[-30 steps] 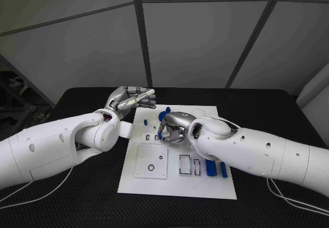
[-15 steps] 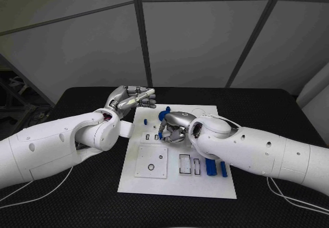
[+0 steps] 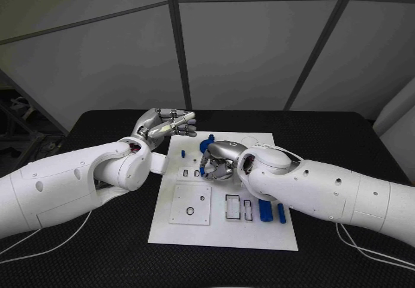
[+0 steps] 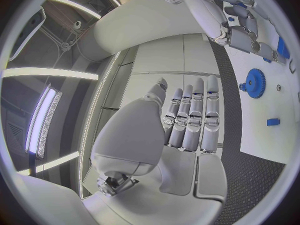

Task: Assemble the parts on the task board

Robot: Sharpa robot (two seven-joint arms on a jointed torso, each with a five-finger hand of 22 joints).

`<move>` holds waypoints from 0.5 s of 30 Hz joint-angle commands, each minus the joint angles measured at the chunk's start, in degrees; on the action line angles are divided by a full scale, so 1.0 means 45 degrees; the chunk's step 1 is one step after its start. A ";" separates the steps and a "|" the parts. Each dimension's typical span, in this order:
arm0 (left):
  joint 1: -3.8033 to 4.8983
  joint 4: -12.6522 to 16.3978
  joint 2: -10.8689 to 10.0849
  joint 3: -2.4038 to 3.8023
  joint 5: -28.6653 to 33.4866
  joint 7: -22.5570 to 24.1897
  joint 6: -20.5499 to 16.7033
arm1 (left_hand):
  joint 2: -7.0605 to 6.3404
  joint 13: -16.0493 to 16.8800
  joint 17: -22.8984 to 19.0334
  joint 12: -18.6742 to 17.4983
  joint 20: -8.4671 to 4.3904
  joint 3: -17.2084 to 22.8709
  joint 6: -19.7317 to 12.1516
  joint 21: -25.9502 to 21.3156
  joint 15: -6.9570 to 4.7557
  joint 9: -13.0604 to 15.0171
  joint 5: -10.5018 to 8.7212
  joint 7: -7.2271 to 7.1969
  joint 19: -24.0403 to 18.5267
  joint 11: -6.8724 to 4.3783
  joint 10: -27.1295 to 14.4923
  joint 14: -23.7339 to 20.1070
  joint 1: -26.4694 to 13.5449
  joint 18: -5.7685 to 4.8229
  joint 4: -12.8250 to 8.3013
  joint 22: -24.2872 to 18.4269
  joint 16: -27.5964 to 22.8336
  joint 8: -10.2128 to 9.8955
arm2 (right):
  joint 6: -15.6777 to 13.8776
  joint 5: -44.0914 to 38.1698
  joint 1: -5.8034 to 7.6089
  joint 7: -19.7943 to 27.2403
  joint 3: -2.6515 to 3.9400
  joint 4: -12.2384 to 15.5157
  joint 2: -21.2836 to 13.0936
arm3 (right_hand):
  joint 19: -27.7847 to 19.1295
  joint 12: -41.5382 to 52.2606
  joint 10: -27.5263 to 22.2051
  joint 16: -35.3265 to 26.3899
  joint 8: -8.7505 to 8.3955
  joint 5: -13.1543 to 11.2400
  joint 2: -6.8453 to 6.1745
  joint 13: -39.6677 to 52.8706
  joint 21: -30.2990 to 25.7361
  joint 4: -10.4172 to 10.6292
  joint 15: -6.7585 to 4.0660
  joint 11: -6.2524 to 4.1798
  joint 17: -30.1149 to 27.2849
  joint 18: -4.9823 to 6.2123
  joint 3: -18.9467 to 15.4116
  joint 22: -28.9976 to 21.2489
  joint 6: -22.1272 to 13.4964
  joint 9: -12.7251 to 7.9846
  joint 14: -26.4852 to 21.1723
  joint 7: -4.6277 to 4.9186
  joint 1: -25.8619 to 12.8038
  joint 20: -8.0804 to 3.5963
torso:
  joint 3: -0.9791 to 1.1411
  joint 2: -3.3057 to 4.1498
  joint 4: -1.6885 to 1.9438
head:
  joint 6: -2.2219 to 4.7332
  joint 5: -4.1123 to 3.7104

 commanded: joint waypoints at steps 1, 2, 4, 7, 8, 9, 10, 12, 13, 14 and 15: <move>0.0020 0.0007 0.0013 0.0009 -0.0074 0.0000 0.0067 | -0.0004 0.0008 0.0033 -0.0097 0.0010 0.0014 0.0049 -0.0094 0.0045 -0.0012 -0.0050 -0.0002 0.0044 0.0047 0.0034 0.0082 -0.0092 0.0066 -0.0086 -0.0025 -0.0106 -0.0069 | 0.0258 -0.0086 -0.0016 -0.0148 -0.0031 -0.0046 -0.0018 | 0.0015 -0.0125 -0.0152 0.0039 -0.0123 -0.0056 0.0013 -0.0100 -0.0012 0.0052 -0.0032 0.0071 0.2514 -0.0125 0.0027 0.1412 -0.0092 -0.0020 0.1104 0.0085 -0.0162 0.0022 | -0.0003 -0.0003 0.0004 | -0.0011 -0.0008; 0.0020 0.0007 0.0014 0.0009 -0.0074 -0.0001 0.0068 | -0.0004 0.0008 0.0033 -0.0097 0.0010 0.0014 0.0049 -0.0094 0.0045 -0.0012 -0.0050 -0.0002 0.0044 0.0047 0.0034 0.0082 -0.0092 0.0066 -0.0086 -0.0025 -0.0106 -0.0069 | 0.0259 -0.0086 -0.0016 -0.0149 -0.0031 -0.0049 -0.0017 | 0.0008 -0.0150 -0.0175 0.0037 -0.0138 -0.0064 0.0002 -0.0125 -0.0016 0.0055 -0.0025 0.0080 0.2511 -0.0123 0.0027 0.1405 -0.0120 -0.0024 0.1103 0.0095 -0.0175 0.0027 | -0.0005 -0.0003 0.0004 | -0.0011 -0.0008; 0.0020 0.0006 0.0015 0.0009 -0.0074 -0.0003 0.0070 | -0.0004 0.0008 0.0033 -0.0097 0.0010 0.0014 0.0049 -0.0094 0.0045 -0.0012 -0.0050 -0.0002 0.0044 0.0047 0.0034 0.0082 -0.0092 0.0066 -0.0086 -0.0025 -0.0106 -0.0069 | 0.0261 -0.0086 -0.0016 -0.0150 -0.0031 -0.0054 -0.0013 | 0.0002 -0.0202 -0.0225 0.0036 -0.0177 -0.0088 -0.0030 -0.0174 -0.0020 0.0062 -0.0007 0.0103 0.2510 -0.0122 0.0024 0.1401 -0.0192 -0.0033 0.1102 0.0123 -0.0206 0.0040 | -0.0006 -0.0001 0.0004 | -0.0013 -0.0007; 0.0020 0.0004 0.0017 0.0009 -0.0074 -0.0005 0.0074 | -0.0004 0.0008 0.0033 -0.0097 0.0010 0.0014 0.0049 -0.0094 0.0045 -0.0012 -0.0050 -0.0002 0.0044 0.0047 0.0034 0.0082 -0.0092 0.0066 -0.0086 -0.0025 -0.0106 -0.0069 | 0.0253 -0.0086 -0.0016 -0.0147 -0.0031 -0.0061 -0.0003 | -0.0021 -0.0262 -0.0283 0.0030 -0.0221 -0.0107 -0.0060 -0.0231 -0.0035 0.0065 0.0016 0.0130 0.2499 -0.0116 0.0027 0.1375 -0.0274 -0.0043 0.1099 0.0157 -0.0232 0.0058 | -0.0002 0.0001 0.0011 | -0.0016 -0.0011; 0.0020 0.0003 0.0017 0.0009 -0.0074 -0.0007 0.0075 | -0.0004 0.0008 0.0033 -0.0097 0.0010 0.0014 0.0049 -0.0094 0.0045 -0.0012 -0.0050 -0.0002 0.0044 0.0047 0.0034 0.0082 -0.0092 0.0066 -0.0086 -0.0025 -0.0106 -0.0069 | 0.0247 -0.0086 -0.0016 -0.0146 -0.0031 -0.0063 0.0000 | -0.0024 -0.0276 -0.0297 0.0028 -0.0232 -0.0111 -0.0068 -0.0245 -0.0036 0.0066 0.0022 0.0138 0.2496 -0.0115 0.0027 0.1373 -0.0294 -0.0046 0.1098 0.0166 -0.0240 0.0063 | -0.0002 0.0001 0.0011 | -0.0016 -0.0011; 0.0020 0.0002 0.0017 0.0009 -0.0074 -0.0008 0.0073 | -0.0004 0.0008 0.0033 -0.0097 0.0010 0.0014 0.0049 -0.0094 0.0045 -0.0012 -0.0050 -0.0002 0.0044 0.0047 0.0034 0.0082 -0.0092 0.0066 -0.0086 -0.0025 -0.0106 -0.0069 | 0.0240 -0.0087 -0.0016 -0.0147 -0.0031 -0.0063 0.0002 | -0.0026 -0.0287 -0.0308 0.0026 -0.0243 -0.0114 -0.0076 -0.0254 -0.0038 0.0069 0.0029 0.0146 0.2492 -0.0115 0.0027 0.1371 -0.0317 -0.0048 0.1097 0.0175 -0.0248 0.0069 | 0.0000 -0.0001 0.0012 | -0.0024 -0.0010; 0.0020 0.0001 0.0016 0.0009 -0.0074 -0.0009 0.0072 | -0.0004 0.0008 0.0033 -0.0097 0.0010 0.0014 0.0049 -0.0094 0.0045 -0.0012 -0.0050 -0.0002 0.0044 0.0047 0.0034 0.0082 -0.0092 0.0066 -0.0086 -0.0025 -0.0106 -0.0069 | 0.0234 -0.0088 -0.0016 -0.0147 -0.0031 -0.0063 0.0003 | -0.0031 -0.0293 -0.0315 0.0027 -0.0252 -0.0116 -0.0082 -0.0260 -0.0041 0.0069 0.0033 0.0152 0.2494 -0.0113 0.0028 0.1365 -0.0333 -0.0050 0.1097 0.0182 -0.0253 0.0073 | 0.0000 0.0000 0.0014 | -0.0026 -0.0010; 0.0020 -0.0002 0.0015 0.0009 -0.0074 -0.0012 0.0067 | -0.0004 0.0008 0.0033 -0.0097 0.0010 0.0014 0.0049 -0.0094 0.0045 -0.0012 -0.0050 -0.0002 0.0044 0.0047 0.0034 0.0082 -0.0092 0.0066 -0.0086 -0.0025 -0.0106 -0.0069 | 0.0215 -0.0092 -0.0016 -0.0149 -0.0031 -0.0064 0.0005 | -0.0036 -0.0310 -0.0335 0.0023 -0.0279 -0.0120 -0.0101 -0.0273 -0.0045 0.0071 0.0049 0.0170 0.2487 -0.0112 0.0029 0.1361 -0.0385 -0.0056 0.1095 0.0202 -0.0269 0.0086 | 0.0001 0.0002 0.0015 | -0.0028 -0.0009; 0.0020 -0.0003 0.0015 0.0009 -0.0074 -0.0013 0.0066 | -0.0004 0.0008 0.0033 -0.0097 0.0010 0.0014 0.0049 -0.0094 0.0045 -0.0012 -0.0050 -0.0002 0.0044 0.0047 0.0034 0.0082 -0.0092 0.0066 -0.0086 -0.0025 -0.0106 -0.0069 | 0.0207 -0.0094 -0.0016 -0.0149 -0.0031 -0.0064 0.0007 | -0.0043 -0.0318 -0.0344 0.0024 -0.0288 -0.0121 -0.0109 -0.0281 -0.0049 0.0073 0.0054 0.0176 0.2491 -0.0110 0.0028 0.1353 -0.0403 -0.0059 0.1096 0.0209 -0.0276 0.0090 | -0.0001 -0.0001 0.0009 | -0.0030 -0.0005; 0.0020 -0.0004 0.0015 0.0009 -0.0074 -0.0014 0.0066 | -0.0004 0.0008 0.0033 -0.0097 0.0010 0.0014 0.0049 -0.0094 0.0045 -0.0012 -0.0050 -0.0002 0.0044 0.0047 0.0034 0.0082 -0.0092 0.0066 -0.0086 -0.0025 -0.0106 -0.0069 | 0.0202 -0.0097 -0.0016 -0.0149 -0.0031 -0.0065 0.0008 | -0.0044 -0.0327 -0.0353 0.0024 -0.0297 -0.0122 -0.0116 -0.0289 -0.0050 0.0075 0.0060 0.0182 0.2492 -0.0110 0.0028 0.1352 -0.0421 -0.0061 0.1096 0.0216 -0.0283 0.0095 | -0.0002 -0.0002 0.0008 | -0.0032 -0.0002; 0.0020 -0.0005 0.0015 0.0009 -0.0074 -0.0014 0.0066 | -0.0004 0.0008 0.0033 -0.0097 0.0010 0.0014 0.0049 -0.0094 0.0045 -0.0012 -0.0050 -0.0002 0.0044 0.0047 0.0034 0.0082 -0.0092 0.0066 -0.0086 -0.0025 -0.0106 -0.0069 | 0.0198 -0.0098 -0.0016 -0.0149 -0.0031 -0.0065 0.0009 | -0.0044 -0.0328 -0.0354 0.0024 -0.0298 -0.0122 -0.0116 -0.0290 -0.0050 0.0075 0.0060 0.0183 0.2492 -0.0110 0.0028 0.1352 -0.0422 -0.0061 0.1096 0.0217 -0.0283 0.0095 | -0.0003 -0.0007 0.0006 | -0.0033 -0.0001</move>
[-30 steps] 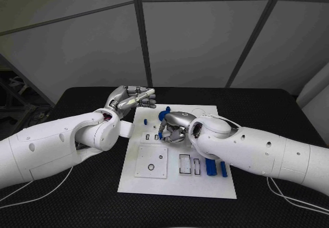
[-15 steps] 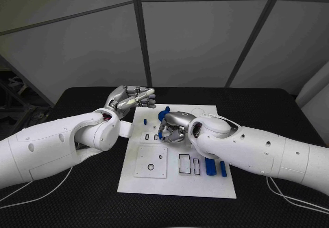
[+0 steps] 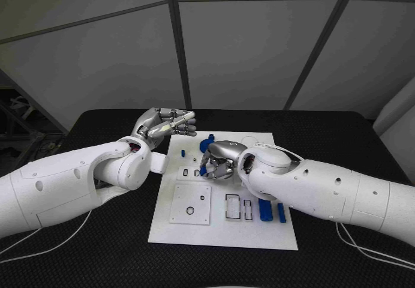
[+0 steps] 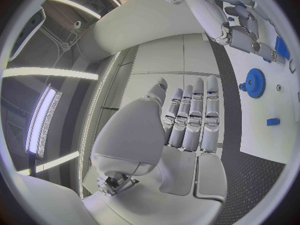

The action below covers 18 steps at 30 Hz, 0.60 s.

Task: Assemble the parts on the task board

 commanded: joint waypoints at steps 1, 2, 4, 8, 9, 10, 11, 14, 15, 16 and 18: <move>0.0020 0.0006 0.0011 0.0009 -0.0074 -0.0010 0.0067 | -0.0004 0.0008 0.0011 -0.0045 0.0010 0.0014 0.0049 -0.0044 0.0045 -0.0012 -0.0050 -0.0002 0.0044 0.0047 0.0034 0.0082 -0.0092 0.0065 -0.0085 -0.0011 -0.0029 -0.0069 | 0.0157 -0.0083 -0.0008 -0.0091 -0.0020 -0.0016 0.0006 | -0.0030 -0.0069 -0.0084 0.0023 -0.0049 -0.0070 0.0024 -0.0020 -0.0050 0.0074 0.0065 0.0009 0.2491 -0.0110 0.0023 0.1345 -0.0125 -0.0015 0.1095 -0.0008 -0.0142 0.0087 | -0.0001 -0.0007 -0.0005 | -0.0004 0.0010; 0.0020 0.0006 0.0011 0.0009 -0.0074 -0.0010 0.0069 | -0.0004 0.0008 0.0011 -0.0045 0.0010 0.0014 0.0049 -0.0044 0.0045 -0.0012 -0.0050 -0.0002 0.0044 0.0047 0.0034 0.0082 -0.0092 0.0065 -0.0085 -0.0011 -0.0029 -0.0069 | 0.0153 -0.0084 -0.0008 -0.0092 -0.0020 -0.0016 0.0006 | -0.0030 -0.0071 -0.0086 0.0023 -0.0054 -0.0071 0.0020 -0.0021 -0.0049 0.0075 0.0068 0.0013 0.2490 -0.0111 0.0023 0.1346 -0.0135 -0.0016 0.1095 -0.0003 -0.0146 0.0090 | -0.0002 -0.0005 -0.0010 | -0.0004 0.0015; 0.0020 0.0005 0.0012 0.0009 -0.0074 -0.0011 0.0074 | -0.0004 0.0008 0.0011 -0.0045 0.0010 0.0014 0.0049 -0.0044 0.0045 -0.0012 -0.0050 -0.0002 0.0044 0.0047 0.0034 0.0082 -0.0092 0.0065 -0.0085 -0.0011 -0.0029 -0.0069 | 0.0132 -0.0087 -0.0008 -0.0081 -0.0020 -0.0015 0.0006 | -0.0030 -0.0071 -0.0086 0.0023 -0.0054 -0.0071 0.0020 -0.0021 -0.0049 0.0075 0.0068 0.0013 0.2490 -0.0111 0.0023 0.1346 -0.0135 -0.0016 0.1095 -0.0003 -0.0146 0.0090 | -0.0001 0.0002 -0.0001 | -0.0004 0.0012; 0.0020 -0.0001 0.0013 0.0009 -0.0074 -0.0016 0.0077 | -0.0004 0.0008 0.0011 -0.0045 0.0010 0.0014 0.0049 -0.0044 0.0045 -0.0012 -0.0050 -0.0002 0.0044 0.0047 0.0034 0.0082 -0.0092 0.0065 -0.0085 -0.0011 -0.0029 -0.0069 | 0.0066 -0.0089 -0.0008 -0.0051 -0.0020 -0.0005 0.0008 | -0.0022 -0.0034 -0.0056 0.0030 -0.0054 -0.0073 0.0027 0.0021 -0.0044 0.0081 0.0074 0.0018 0.2505 -0.0113 0.0028 0.1356 -0.0136 -0.0013 0.1098 -0.0001 -0.0154 0.0095 | 0.0001 -0.0002 -0.0006 | -0.0009 0.0012; 0.0020 -0.0004 0.0013 0.0009 -0.0074 -0.0017 0.0078 | -0.0004 0.0008 0.0011 -0.0045 0.0010 0.0014 0.0049 -0.0044 0.0045 -0.0012 -0.0050 -0.0002 0.0044 0.0047 0.0034 0.0082 -0.0092 0.0065 -0.0085 -0.0011 -0.0029 -0.0069 | 0.0035 -0.0089 -0.0008 -0.0040 -0.0020 -0.0002 0.0007 | -0.0014 0.0004 -0.0022 0.0035 -0.0032 -0.0075 0.0053 0.0062 -0.0039 0.0085 0.0080 0.0018 0.2515 -0.0115 0.0045 0.1368 -0.0098 0.0000 0.1101 -0.0009 -0.0154 0.0104 | 0.0002 -0.0004 -0.0007 | -0.0007 0.0013; 0.0020 -0.0006 0.0014 0.0009 -0.0074 -0.0018 0.0079 | -0.0004 0.0008 0.0011 -0.0045 0.0010 0.0014 0.0049 -0.0044 0.0045 -0.0012 -0.0050 -0.0002 0.0044 0.0047 0.0034 0.0082 -0.0092 0.0065 -0.0085 -0.0011 -0.0029 -0.0069 | -0.0040 -0.0089 -0.0008 -0.0019 -0.0020 0.0007 0.0002 | 0.0006 0.0030 0.0001 0.0041 -0.0008 -0.0076 0.0073 0.0088 -0.0026 0.0085 0.0081 0.0013 0.2528 -0.0121 0.0061 0.1394 -0.0058 0.0013 0.1104 -0.0018 -0.0151 0.0110 | 0.0000 -0.0004 0.0000 | -0.0003 0.0009; 0.0020 -0.0008 0.0014 0.0009 -0.0074 -0.0018 0.0081 | -0.0004 0.0008 0.0011 -0.0045 0.0010 0.0014 0.0049 -0.0044 0.0045 -0.0012 -0.0050 -0.0002 0.0044 0.0047 0.0034 0.0082 -0.0092 0.0065 -0.0085 -0.0011 -0.0029 -0.0069 | -0.0100 -0.0090 -0.0008 -0.0004 -0.0020 0.0016 -0.0004 | 0.0007 0.0048 0.0017 0.0043 0.0003 -0.0076 0.0082 0.0108 -0.0026 0.0084 0.0081 0.0011 0.2533 -0.0121 0.0069 0.1395 -0.0038 0.0019 0.1105 -0.0024 -0.0150 0.0113 | -0.0002 -0.0004 0.0001 | -0.0001 0.0008; 0.0020 -0.0016 0.0013 0.0009 -0.0074 -0.0020 0.0088 | -0.0004 0.0008 0.0011 -0.0045 0.0010 0.0014 0.0049 -0.0044 0.0045 -0.0012 -0.0050 -0.0002 0.0044 0.0047 0.0034 0.0082 -0.0092 0.0065 -0.0085 -0.0011 -0.0029 -0.0069 | -0.0328 -0.0090 -0.0009 0.0043 -0.0020 0.0066 -0.0039 | 0.0045 0.0104 0.0068 0.0052 0.0054 -0.0048 0.0115 0.0164 -0.0001 0.0078 0.0072 -0.0010 0.2551 -0.0131 0.0103 0.1444 0.0048 0.0049 0.1109 -0.0054 -0.0140 0.0118 | -0.0002 -0.0004 0.0001 | -0.0001 0.0008; 0.0020 -0.0017 0.0013 0.0009 -0.0074 -0.0021 0.0093 | -0.0004 0.0008 0.0011 -0.0045 0.0010 0.0014 0.0049 -0.0044 0.0045 -0.0012 -0.0050 -0.0002 0.0044 0.0047 0.0034 0.0082 -0.0092 0.0065 -0.0085 -0.0011 -0.0029 -0.0069 | -0.0404 -0.0098 -0.0009 0.0053 -0.0020 0.0097 -0.0058 | 0.0047 0.0108 0.0072 0.0053 0.0057 -0.0044 0.0117 0.0169 0.0000 0.0077 0.0072 -0.0012 0.2553 -0.0131 0.0105 0.1446 0.0052 0.0050 0.1110 -0.0056 -0.0138 0.0118 | -0.0002 -0.0004 0.0001 | -0.0001 0.0008; 0.0020 -0.0017 0.0012 0.0009 -0.0074 -0.0022 0.0096 | -0.0004 0.0008 0.0011 -0.0045 0.0010 0.0014 0.0049 -0.0044 0.0045 -0.0012 -0.0050 -0.0002 0.0044 0.0047 0.0034 0.0082 -0.0092 0.0065 -0.0085 -0.0011 -0.0029 -0.0069 | -0.0477 -0.0131 -0.0010 0.0057 -0.0019 0.0134 -0.0080 | 0.0059 0.0140 0.0101 0.0061 0.0072 -0.0014 0.0125 0.0203 0.0008 0.0065 0.0065 -0.0023 0.2568 -0.0134 0.0123 0.1462 0.0078 0.0060 0.1113 -0.0068 -0.0124 0.0118 | -0.0001 -0.0004 0.0007 | -0.0002 0.0020; 0.0020 -0.0020 0.0006 0.0009 -0.0074 -0.0029 0.0097 | -0.0004 0.0008 0.0011 -0.0045 0.0010 0.0014 0.0049 -0.0044 0.0045 -0.0012 -0.0050 -0.0002 0.0044 0.0047 0.0034 0.0082 -0.0092 0.0065 -0.0085 -0.0011 -0.0029 -0.0069 | -0.0590 -0.0208 -0.0011 0.0036 -0.0019 0.0211 -0.0124 | 0.0079 0.0160 0.0120 0.0066 0.0086 0.0010 0.0131 0.0225 0.0021 0.0056 0.0059 -0.0031 0.2579 -0.0140 0.0138 0.1488 0.0103 0.0069 0.1116 -0.0078 -0.0114 0.0117 | 0.0003 -0.0001 -0.0001 | 0.0005 0.0039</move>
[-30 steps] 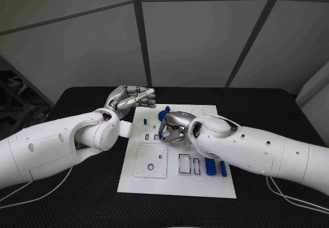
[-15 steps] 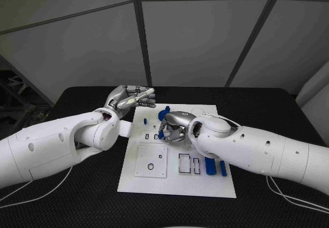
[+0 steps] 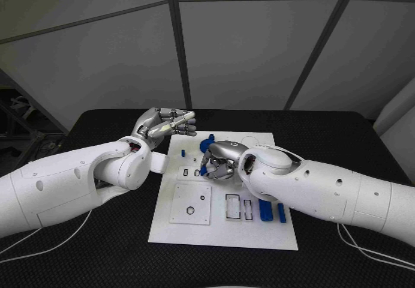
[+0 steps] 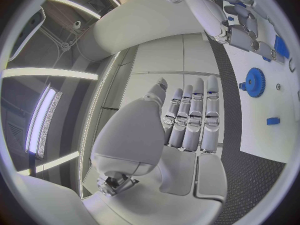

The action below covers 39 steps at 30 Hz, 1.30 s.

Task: Assemble the parts on the task board

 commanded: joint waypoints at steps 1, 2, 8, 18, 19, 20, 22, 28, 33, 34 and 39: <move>0.0020 0.0000 0.0000 0.0009 -0.0074 -0.0025 0.0094 | -0.0008 0.0007 0.0023 -0.0057 0.0012 0.0016 0.0044 -0.0050 0.0048 -0.0013 -0.0051 0.0003 0.0040 0.0051 0.0029 0.0080 -0.0091 0.0066 -0.0095 -0.0016 -0.0044 -0.0077 | -0.0499 -0.0230 0.0014 0.0008 0.0000 0.0164 -0.0075 | 0.0066 0.0092 0.0116 0.0067 0.0088 0.0012 0.0063 0.0024 0.0023 0.0006 0.0059 -0.0027 0.2582 -0.0140 0.0090 0.1493 0.0126 0.0019 0.1117 -0.0008 -0.0045 0.0032 | 0.0004 0.0001 -0.0006 | 0.0001 0.0035; 0.0020 -0.0002 -0.0004 0.0009 -0.0074 -0.0029 0.0096 | -0.0008 0.0007 0.0024 -0.0058 0.0012 0.0016 0.0044 -0.0050 0.0048 -0.0013 -0.0051 0.0003 0.0040 0.0051 0.0029 0.0080 -0.0091 0.0066 -0.0096 -0.0016 -0.0046 -0.0078 | -0.0555 -0.0291 0.0013 -0.0030 0.0000 0.0217 -0.0105 | 0.0066 0.0092 0.0116 0.0067 0.0088 0.0012 0.0063 0.0024 0.0023 0.0006 0.0059 -0.0027 0.2582 -0.0140 0.0090 0.1493 0.0126 0.0019 0.1117 -0.0008 -0.0045 0.0032 | 0.0006 0.0000 -0.0010 | -0.0002 0.0041; 0.0020 -0.0024 -0.0017 0.0009 -0.0074 -0.0061 0.0118 | -0.0008 0.0007 0.0024 -0.0058 0.0012 0.0016 0.0044 -0.0050 0.0048 -0.0013 -0.0051 0.0003 0.0040 0.0051 0.0029 0.0080 -0.0091 0.0066 -0.0096 -0.0016 -0.0046 -0.0078 | -0.0729 -0.0703 0.0010 -0.0401 0.0004 0.0606 -0.0331 | 0.0152 0.0130 0.0156 0.0086 0.0125 0.0044 0.0076 0.0064 0.0079 -0.0002 0.0045 -0.0046 0.2620 -0.0165 0.0115 0.1601 0.0191 0.0042 0.1126 -0.0031 -0.0043 0.0026 | -0.0003 -0.0011 -0.0005 | -0.0002 0.0040; 0.0018 -0.0043 -0.0036 0.0006 -0.0074 -0.0095 0.0142 | -0.0011 0.0008 0.0029 -0.0062 0.0013 0.0017 0.0043 -0.0052 0.0049 -0.0013 -0.0052 0.0001 0.0038 0.0051 0.0030 0.0080 -0.0089 0.0066 -0.0102 -0.0017 -0.0053 -0.0080 | -0.0706 -0.1874 0.0013 -0.1407 0.0010 0.1438 -0.0648 | 0.0223 0.0160 0.0190 0.0106 0.0154 0.0090 0.0076 0.0096 0.0125 -0.0012 0.0030 -0.0065 0.2660 -0.0186 0.0135 0.1690 0.0244 0.0060 0.1136 -0.0054 -0.0043 0.0018 | -0.0008 -0.0015 -0.0011 | 0.0002 0.0041; 0.0018 -0.0042 -0.0043 0.0006 -0.0074 -0.0097 0.0140 | -0.0011 0.0008 0.0029 -0.0062 0.0013 0.0017 0.0043 -0.0052 0.0049 -0.0013 -0.0052 0.0001 0.0038 0.0051 0.0030 0.0080 -0.0089 0.0066 -0.0102 -0.0017 -0.0053 -0.0080 | -0.0633 -0.2057 0.0015 -0.1538 0.0010 0.1523 -0.0670 | 0.0238 0.0165 0.0197 0.0105 0.0158 0.0096 0.0076 0.0101 0.0135 -0.0015 0.0027 -0.0069 0.2658 -0.0190 0.0140 0.1709 0.0253 0.0064 0.1136 -0.0059 -0.0040 0.0016 | -0.0010 -0.0017 -0.0016 | 0.0004 0.0046; 0.0018 -0.0040 -0.0050 0.0006 -0.0074 -0.0099 0.0139 | -0.0011 0.0008 0.0029 -0.0062 0.0013 0.0017 0.0043 -0.0052 0.0049 -0.0013 -0.0052 0.0001 0.0038 0.0051 0.0030 0.0080 -0.0089 0.0066 -0.0102 -0.0017 -0.0053 -0.0080 | -0.0537 -0.2239 0.0016 -0.1674 0.0011 0.1604 -0.0689 | 0.0251 0.0177 0.0208 0.0109 0.0161 0.0098 0.0074 0.0114 0.0143 -0.0017 0.0026 -0.0071 0.2665 -0.0194 0.0141 0.1725 0.0259 0.0066 0.1137 -0.0061 -0.0041 0.0015 | -0.0012 -0.0020 -0.0019 | 0.0002 0.0048; 0.0018 -0.0035 -0.0068 0.0006 -0.0074 -0.0101 0.0136 | -0.0011 0.0008 0.0029 -0.0062 0.0013 0.0017 0.0043 -0.0052 0.0049 -0.0013 -0.0052 0.0001 0.0038 0.0051 0.0030 0.0080 -0.0089 0.0066 -0.0102 -0.0017 -0.0053 -0.0080 | -0.0331 -0.2595 0.0020 -0.1957 0.0012 0.1754 -0.0710 | 0.0289 0.0193 0.0226 0.0112 0.0173 0.0108 0.0072 0.0132 0.0168 -0.0021 0.0019 -0.0079 0.2672 -0.0205 0.0149 0.1773 0.0282 0.0073 0.1139 -0.0071 -0.0040 0.0011 | -0.0021 -0.0026 -0.0032 | -0.0004 0.0050; 0.0018 -0.0025 -0.0107 0.0006 -0.0074 -0.0111 0.0134 | -0.0011 0.0008 0.0029 -0.0062 0.0013 0.0017 0.0043 -0.0052 0.0049 -0.0013 -0.0052 0.0001 0.0038 0.0051 0.0030 0.0080 -0.0089 0.0066 -0.0102 -0.0017 -0.0053 -0.0080 | 0.0014 -0.3326 0.0035 -0.2709 0.0015 0.2049 -0.0669 | 0.0321 0.0205 0.0246 0.0116 0.0198 0.0130 0.0078 0.0145 0.0189 -0.0026 0.0006 -0.0095 0.2680 -0.0215 0.0170 0.1814 0.0329 0.0089 0.1142 -0.0090 -0.0041 0.0001 | -0.0024 -0.0012 -0.0008 | 0.0021 0.0047; 0.0019 -0.0052 -0.0150 0.0006 -0.0074 -0.0121 0.0117 | -0.0011 0.0008 0.0029 -0.0062 0.0013 0.0017 0.0043 -0.0052 0.0049 -0.0013 -0.0052 0.0001 0.0038 0.0051 0.0030 0.0080 -0.0089 0.0066 -0.0102 -0.0017 -0.0053 -0.0080 | 0.0549 -0.3808 0.0103 -0.3527 0.0017 0.2150 -0.0495 | 0.0343 0.0217 0.0257 0.0118 0.0201 0.0135 0.0075 0.0158 0.0204 -0.0025 0.0004 -0.0097 0.2683 -0.0221 0.0171 0.1842 0.0336 0.0092 0.1142 -0.0092 -0.0046 -0.0001 | -0.0028 -0.0010 -0.0003 | 0.0015 0.0036; 0.0019 -0.0061 -0.0155 0.0006 -0.0074 -0.0123 0.0114 | -0.0011 0.0008 0.0029 -0.0062 0.0013 0.0017 0.0043 -0.0052 0.0049 -0.0013 -0.0052 0.0001 0.0038 0.0051 0.0030 0.0080 -0.0089 0.0066 -0.0102 -0.0017 -0.0053 -0.0080 | 0.0680 -0.3868 0.0117 -0.3651 0.0017 0.2141 -0.0444 | 0.0343 0.0217 0.0257 0.0118 0.0201 0.0135 0.0075 0.0158 0.0204 -0.0025 0.0004 -0.0097 0.2683 -0.0221 0.0171 0.1842 0.0336 0.0092 0.1142 -0.0092 -0.0046 -0.0001 | -0.0024 -0.0007 -0.0006 | 0.0023 0.0034; 0.0021 -0.0100 -0.0162 0.0007 -0.0074 -0.0128 0.0107 | -0.0011 0.0008 0.0029 -0.0062 0.0013 0.0017 0.0043 -0.0052 0.0049 -0.0013 -0.0052 0.0001 0.0038 0.0051 0.0030 0.0080 -0.0089 0.0066 -0.0102 -0.0017 -0.0053 -0.0080 | 0.1347 -0.4098 0.0189 -0.4155 0.0018 0.2039 -0.0173 | 0.0346 0.0222 0.0265 0.0113 0.0207 0.0151 0.0079 0.0165 0.0206 -0.0024 -0.0001 -0.0104 0.2674 -0.0222 0.0180 0.1845 0.0349 0.0096 0.1140 -0.0098 -0.0048 -0.0005 | -0.0030 -0.0001 -0.0001 | 0.0016 0.0044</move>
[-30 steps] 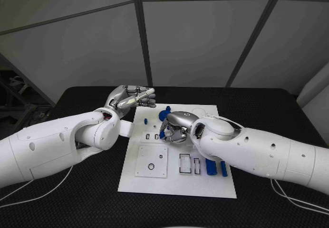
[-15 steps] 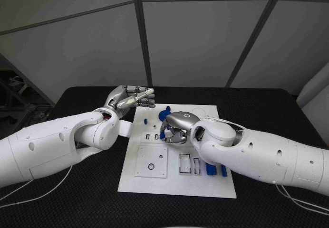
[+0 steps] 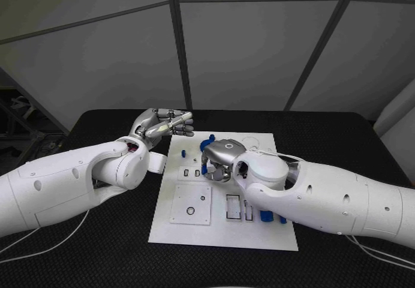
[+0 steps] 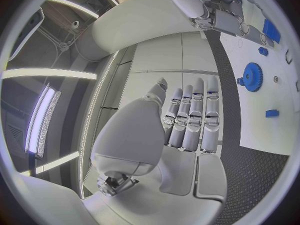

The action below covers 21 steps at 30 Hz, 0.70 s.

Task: Assemble the parts on the task board

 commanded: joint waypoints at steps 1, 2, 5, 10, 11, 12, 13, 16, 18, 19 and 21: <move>0.0022 -0.0010 -0.0003 0.0009 -0.0073 -0.0023 0.0097 | -0.0011 0.0008 0.0020 -0.0064 0.0013 -0.0018 0.0043 -0.0053 0.0049 -0.0013 -0.0052 0.0001 0.0038 0.0051 0.0030 0.0080 -0.0089 0.0066 -0.0067 -0.0020 -0.0053 -0.0080 | 0.1006 -0.0742 0.0059 -0.0981 0.0007 -0.0061 0.0140 | 0.0198 0.0056 0.0075 0.0058 0.0061 0.0048 0.0084 0.0009 0.0061 0.0008 -0.0002 -0.0017 0.2645 -0.0218 0.0089 0.1835 0.0082 0.0014 0.1135 -0.0008 -0.0052 -0.0046 | -0.0004 0.0010 0.0010 | -0.0003 0.0002; 0.0023 -0.0011 -0.0002 0.0009 -0.0073 -0.0024 0.0098 | -0.0011 0.0008 0.0020 -0.0064 0.0013 -0.0018 0.0043 -0.0053 0.0049 -0.0013 -0.0052 0.0001 0.0038 0.0051 0.0030 0.0080 -0.0089 0.0066 -0.0067 -0.0020 -0.0053 -0.0080 | 0.1062 -0.0784 0.0068 -0.1042 0.0007 -0.0078 0.0188 | 0.0190 0.0050 0.0071 0.0051 0.0063 0.0050 0.0087 0.0003 0.0056 0.0009 -0.0003 -0.0018 0.2630 -0.0216 0.0091 0.1825 0.0084 0.0015 0.1132 -0.0009 -0.0053 -0.0047 | 0.0001 0.0012 0.0012 | 0.0001 0.0001; 0.0023 -0.0014 0.0001 0.0010 -0.0073 -0.0029 0.0095 | -0.0011 0.0008 0.0020 -0.0064 0.0013 -0.0018 0.0043 -0.0053 0.0049 -0.0013 -0.0052 0.0001 0.0038 0.0051 0.0030 0.0080 -0.0089 0.0066 -0.0067 -0.0020 -0.0053 -0.0080 | 0.1180 -0.0870 0.0085 -0.1118 0.0007 -0.0103 0.0327 | 0.0190 0.0050 0.0071 0.0051 0.0063 0.0050 0.0087 0.0003 0.0056 0.0009 -0.0003 -0.0018 0.2630 -0.0216 0.0091 0.1825 0.0084 0.0015 0.1132 -0.0009 -0.0053 -0.0047 | 0.0004 0.0019 0.0014 | 0.0011 0.0010; 0.0024 -0.0015 0.0014 0.0010 -0.0073 -0.0037 0.0090 | -0.0011 0.0008 0.0020 -0.0064 0.0013 -0.0018 0.0043 -0.0053 0.0049 -0.0013 -0.0052 0.0001 0.0038 0.0051 0.0030 0.0080 -0.0089 0.0066 -0.0067 -0.0020 -0.0053 -0.0080 | 0.1371 -0.0922 0.0109 -0.1120 0.0007 -0.0173 0.0533 | 0.0184 0.0056 0.0080 0.0046 0.0067 0.0057 0.0097 0.0011 0.0052 0.0017 -0.0007 -0.0021 0.2622 -0.0214 0.0099 0.1818 0.0095 0.0020 0.1129 -0.0014 -0.0064 -0.0050 | 0.0003 0.0012 0.0026 | -0.0014 0.0031; 0.0025 -0.0014 0.0017 0.0010 -0.0073 -0.0038 0.0090 | -0.0011 0.0008 0.0020 -0.0064 0.0013 -0.0018 0.0043 -0.0053 0.0049 -0.0013 -0.0052 0.0001 0.0038 0.0051 0.0030 0.0080 -0.0089 0.0066 -0.0067 -0.0020 -0.0053 -0.0080 | 0.1416 -0.0926 0.0115 -0.1110 0.0007 -0.0198 0.0570 | 0.0184 0.0056 0.0080 0.0046 0.0067 0.0057 0.0097 0.0011 0.0052 0.0017 -0.0007 -0.0021 0.2622 -0.0214 0.0099 0.1818 0.0095 0.0020 0.1129 -0.0014 -0.0064 -0.0050 | 0.0001 0.0012 0.0029 | -0.0016 0.0035; 0.0025 -0.0013 0.0019 0.0010 -0.0073 -0.0039 0.0089 | -0.0011 0.0008 0.0020 -0.0064 0.0013 -0.0018 0.0043 -0.0053 0.0049 -0.0013 -0.0052 0.0001 0.0038 0.0051 0.0030 0.0080 -0.0089 0.0066 -0.0067 -0.0020 -0.0053 -0.0080 | 0.1458 -0.0929 0.0120 -0.1103 0.0007 -0.0224 0.0606 | 0.0184 0.0056 0.0080 0.0046 0.0067 0.0057 0.0097 0.0011 0.0052 0.0017 -0.0007 -0.0021 0.2622 -0.0214 0.0099 0.1818 0.0095 0.0020 0.1129 -0.0014 -0.0064 -0.0050 | 0.0008 0.0013 0.0027 | -0.0016 0.0043; 0.0025 -0.0011 0.0021 0.0010 -0.0073 -0.0040 0.0087 | -0.0011 0.0008 0.0020 -0.0064 0.0013 -0.0018 0.0043 -0.0053 0.0049 -0.0013 -0.0052 0.0001 0.0038 0.0051 0.0030 0.0080 -0.0089 0.0066 -0.0067 -0.0020 -0.0053 -0.0080 | 0.1495 -0.0930 0.0126 -0.1106 0.0007 -0.0249 0.0638 | 0.0184 0.0056 0.0080 0.0046 0.0067 0.0057 0.0097 0.0011 0.0052 0.0017 -0.0007 -0.0021 0.2622 -0.0214 0.0099 0.1818 0.0095 0.0020 0.1129 -0.0014 -0.0064 -0.0050 | 0.0004 0.0013 0.0028 | -0.0028 0.0060; 0.0027 -0.0002 0.0024 0.0010 -0.0073 -0.0041 0.0086 | -0.0011 0.0008 0.0020 -0.0064 0.0013 -0.0018 0.0043 -0.0053 0.0049 -0.0013 -0.0052 0.0001 0.0038 0.0051 0.0030 0.0080 -0.0089 0.0066 -0.0067 -0.0020 -0.0053 -0.0080 | 0.1535 -0.0931 0.0138 -0.1113 0.0007 -0.0318 0.0709 | 0.0184 0.0056 0.0080 0.0046 0.0067 0.0057 0.0097 0.0011 0.0052 0.0017 -0.0007 -0.0021 0.2622 -0.0214 0.0099 0.1818 0.0095 0.0020 0.1129 -0.0014 -0.0064 -0.0050 | 0.0012 0.0016 0.0017 | -0.0037 0.0077; 0.0027 0.0005 0.0026 0.0011 -0.0073 -0.0040 0.0084 | -0.0011 0.0008 0.0020 -0.0064 0.0013 -0.0018 0.0043 -0.0053 0.0049 -0.0013 -0.0052 0.0001 0.0038 0.0051 0.0030 0.0080 -0.0089 0.0066 -0.0067 -0.0020 -0.0053 -0.0080 | 0.1524 -0.0932 0.0144 -0.1102 0.0007 -0.0358 0.0754 | 0.0183 0.0056 0.0080 0.0046 0.0068 0.0057 0.0097 0.0011 0.0052 0.0018 -0.0008 -0.0022 0.2621 -0.0214 0.0099 0.1817 0.0095 0.0020 0.1129 -0.0014 -0.0065 -0.0051 | 0.0017 0.0016 0.0013 | -0.0042 0.0085; 0.0028 0.0005 0.0027 0.0011 -0.0073 -0.0040 0.0084 | -0.0011 0.0008 0.0020 -0.0064 0.0013 -0.0018 0.0043 -0.0053 0.0049 -0.0013 -0.0052 0.0001 0.0038 0.0051 0.0030 0.0080 -0.0089 0.0066 -0.0067 -0.0020 -0.0053 -0.0080 | 0.1515 -0.0933 0.0145 -0.1097 0.0007 -0.0368 0.0770 | 0.0176 0.0054 0.0080 0.0042 0.0069 0.0056 0.0095 0.0010 0.0048 0.0022 -0.0010 -0.0023 0.2614 -0.0212 0.0100 0.1809 0.0098 0.0021 0.1128 -0.0015 -0.0074 -0.0053 | 0.0019 0.0016 0.0012 | -0.0048 0.0101; 0.0028 0.0005 0.0030 0.0011 -0.0073 -0.0040 0.0083 | -0.0011 0.0008 0.0020 -0.0064 0.0013 -0.0018 0.0043 -0.0053 0.0049 -0.0013 -0.0052 0.0001 0.0038 0.0051 0.0030 0.0080 -0.0089 0.0066 -0.0067 -0.0020 -0.0053 -0.0080 | 0.1523 -0.0933 0.0147 -0.1097 0.0007 -0.0387 0.0797 | 0.0176 0.0054 0.0080 0.0042 0.0069 0.0056 0.0095 0.0010 0.0048 0.0022 -0.0010 -0.0023 0.2614 -0.0212 0.0100 0.1809 0.0098 0.0021 0.1128 -0.0015 -0.0074 -0.0053 | 0.0024 0.0019 0.0012 | -0.0051 0.0108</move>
